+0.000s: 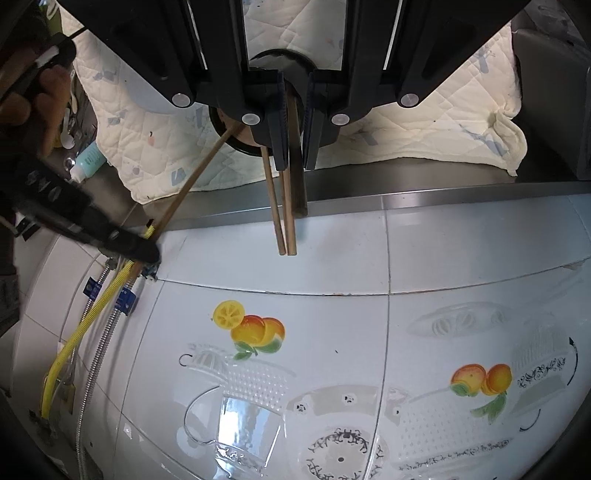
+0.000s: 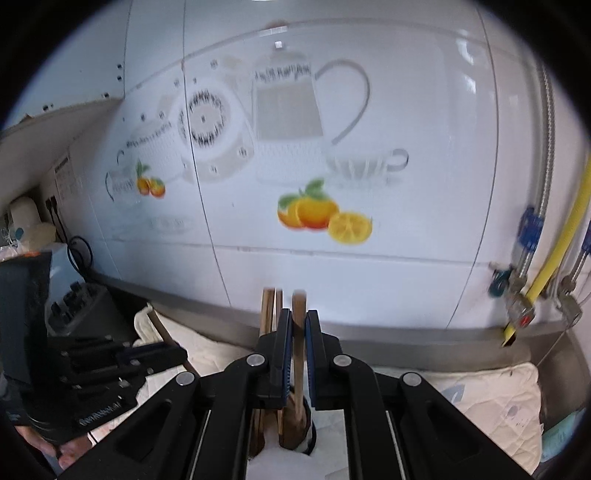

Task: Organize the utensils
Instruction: 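Lower the chopsticks into the black holder and open both tools, then withdraw both tools back over the remaining chopsticks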

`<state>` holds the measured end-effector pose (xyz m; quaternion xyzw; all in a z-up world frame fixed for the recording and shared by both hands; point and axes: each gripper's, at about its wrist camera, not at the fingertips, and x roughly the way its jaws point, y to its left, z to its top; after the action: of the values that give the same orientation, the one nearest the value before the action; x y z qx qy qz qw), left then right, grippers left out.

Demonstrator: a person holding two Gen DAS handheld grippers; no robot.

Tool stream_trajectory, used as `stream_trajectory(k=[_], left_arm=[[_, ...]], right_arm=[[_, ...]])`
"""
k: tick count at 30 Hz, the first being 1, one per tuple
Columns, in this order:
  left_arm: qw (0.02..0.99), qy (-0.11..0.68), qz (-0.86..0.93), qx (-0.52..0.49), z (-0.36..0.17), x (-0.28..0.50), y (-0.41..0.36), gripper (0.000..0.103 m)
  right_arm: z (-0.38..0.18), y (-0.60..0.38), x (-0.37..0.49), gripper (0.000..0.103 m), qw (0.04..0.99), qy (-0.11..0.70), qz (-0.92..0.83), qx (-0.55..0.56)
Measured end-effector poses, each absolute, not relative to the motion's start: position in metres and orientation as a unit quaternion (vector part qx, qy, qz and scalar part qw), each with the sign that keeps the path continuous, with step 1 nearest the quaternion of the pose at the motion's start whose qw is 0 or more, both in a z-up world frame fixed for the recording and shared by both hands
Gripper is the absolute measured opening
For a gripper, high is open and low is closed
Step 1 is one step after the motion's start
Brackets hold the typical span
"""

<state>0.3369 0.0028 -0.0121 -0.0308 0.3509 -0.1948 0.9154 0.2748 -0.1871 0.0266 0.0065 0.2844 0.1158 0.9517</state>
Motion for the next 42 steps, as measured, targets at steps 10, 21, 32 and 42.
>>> stream_trajectory(k=[10, 21, 32, 42], left_arm=[[0.921, 0.338, -0.191, -0.031, -0.005, 0.332, -0.002, 0.046], [0.928, 0.327, -0.177, -0.031, 0.009, 0.308, 0.004, 0.046], [0.928, 0.336, -0.158, -0.019, 0.006, 0.252, 0.013, 0.046], [0.904, 0.392, -0.171, -0.011, -0.040, 0.209, 0.004, 0.046]], right_arm=[[0.023, -0.198, 0.272, 0.049, 0.948, 0.297, 0.112, 0.009], [0.031, -0.219, 0.238, 0.061, 0.951, 0.289, 0.107, -0.001], [0.030, -0.246, 0.190, 0.063, 0.952, 0.285, 0.106, 0.013], [-0.026, -0.264, 0.164, 0.063, 0.925, 0.363, 0.108, 0.020]])
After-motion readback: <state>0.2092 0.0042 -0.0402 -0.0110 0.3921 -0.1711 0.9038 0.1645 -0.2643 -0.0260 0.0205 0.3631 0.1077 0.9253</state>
